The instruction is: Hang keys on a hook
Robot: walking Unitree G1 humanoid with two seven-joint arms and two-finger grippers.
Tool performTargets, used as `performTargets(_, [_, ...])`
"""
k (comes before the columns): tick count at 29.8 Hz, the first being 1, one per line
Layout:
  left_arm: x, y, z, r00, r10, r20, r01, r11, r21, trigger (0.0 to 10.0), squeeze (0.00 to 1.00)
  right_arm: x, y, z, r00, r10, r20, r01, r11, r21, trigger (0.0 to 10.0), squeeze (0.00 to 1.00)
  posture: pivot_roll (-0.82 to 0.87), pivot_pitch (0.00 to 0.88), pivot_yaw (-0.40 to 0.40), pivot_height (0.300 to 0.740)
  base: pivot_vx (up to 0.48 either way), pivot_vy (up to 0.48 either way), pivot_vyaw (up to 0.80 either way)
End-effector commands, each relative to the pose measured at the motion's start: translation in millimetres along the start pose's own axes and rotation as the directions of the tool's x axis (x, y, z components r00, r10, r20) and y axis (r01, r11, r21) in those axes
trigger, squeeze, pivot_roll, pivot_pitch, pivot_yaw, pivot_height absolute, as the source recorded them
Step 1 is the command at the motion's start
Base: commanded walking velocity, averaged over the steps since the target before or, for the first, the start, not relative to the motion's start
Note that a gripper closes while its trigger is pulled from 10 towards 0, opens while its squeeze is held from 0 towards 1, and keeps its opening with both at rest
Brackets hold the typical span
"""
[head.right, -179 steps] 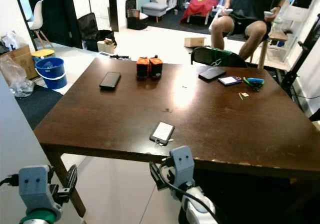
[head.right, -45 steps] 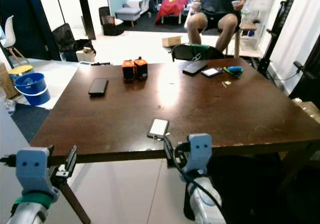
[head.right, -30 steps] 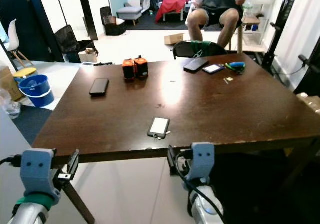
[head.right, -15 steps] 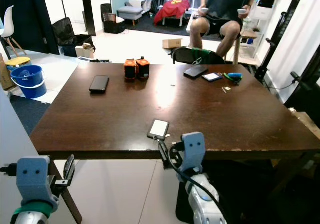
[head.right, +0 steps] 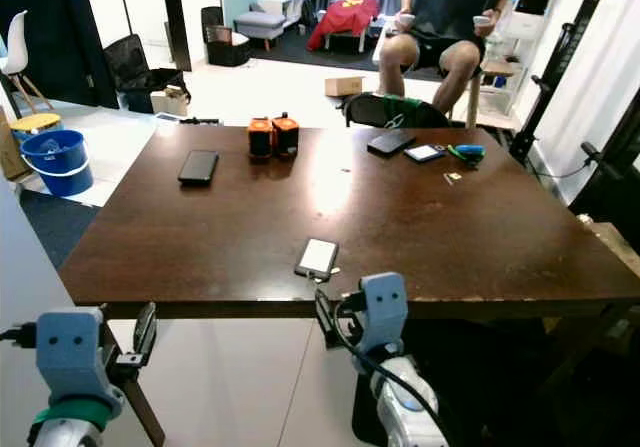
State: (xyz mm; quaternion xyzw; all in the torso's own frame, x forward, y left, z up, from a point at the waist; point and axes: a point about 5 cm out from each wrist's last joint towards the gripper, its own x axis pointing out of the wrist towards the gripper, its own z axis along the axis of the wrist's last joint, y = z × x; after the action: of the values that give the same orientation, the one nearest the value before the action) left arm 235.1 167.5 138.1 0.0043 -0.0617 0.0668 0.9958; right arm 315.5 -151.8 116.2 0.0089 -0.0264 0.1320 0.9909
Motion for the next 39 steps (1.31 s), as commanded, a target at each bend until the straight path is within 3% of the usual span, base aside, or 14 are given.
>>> performTargets(1, [0.0, -0.2, -2.4, 1.0, -0.004, -0.004, 0.004, 1.0, -0.005, 10.0, 0.0, -1.8, -0.5, -0.7, 1.0, -0.008, 0.001, 0.008, 1.0, 0.005, 10.0, 0.0, -0.17, 0.008, 0.062, 0.74, 0.274, 0.0, 0.0])
performTargets(16, [-1.3, 0.9, -3.4, 1.0, -0.003, -0.011, 0.003, 1.0, -0.019, 10.0, 0.0, -3.2, 0.2, -1.9, 1.0, -0.01, -0.005, 0.01, 1.0, 0.01, 10.0, 0.0, -0.17, 0.011, 0.065, 0.74, 0.279, 0.0, 0.0])
performTargets(32, [-0.9, 4.0, -6.0, 0.999, 0.019, -0.031, -0.019, 1.0, -0.01, 10.0, 0.0, -2.8, 0.8, -1.7, 1.0, -0.008, -0.008, 0.009, 1.0, 0.011, 10.0, 0.0, -0.17, 0.016, 0.061, 0.74, 0.0, 0.0, 0.0])
performTargets(39, [-1.8, 0.6, -8.5, 0.999, -0.023, -0.046, 0.021, 0.999, -0.041, 10.0, 0.0, -4.0, -4.2, -4.5, 0.998, -0.051, -0.033, 0.051, 0.999, 0.005, 10.0, 0.0, -0.17, 0.021, 0.076, 0.74, 0.0, 0.0, 0.0])
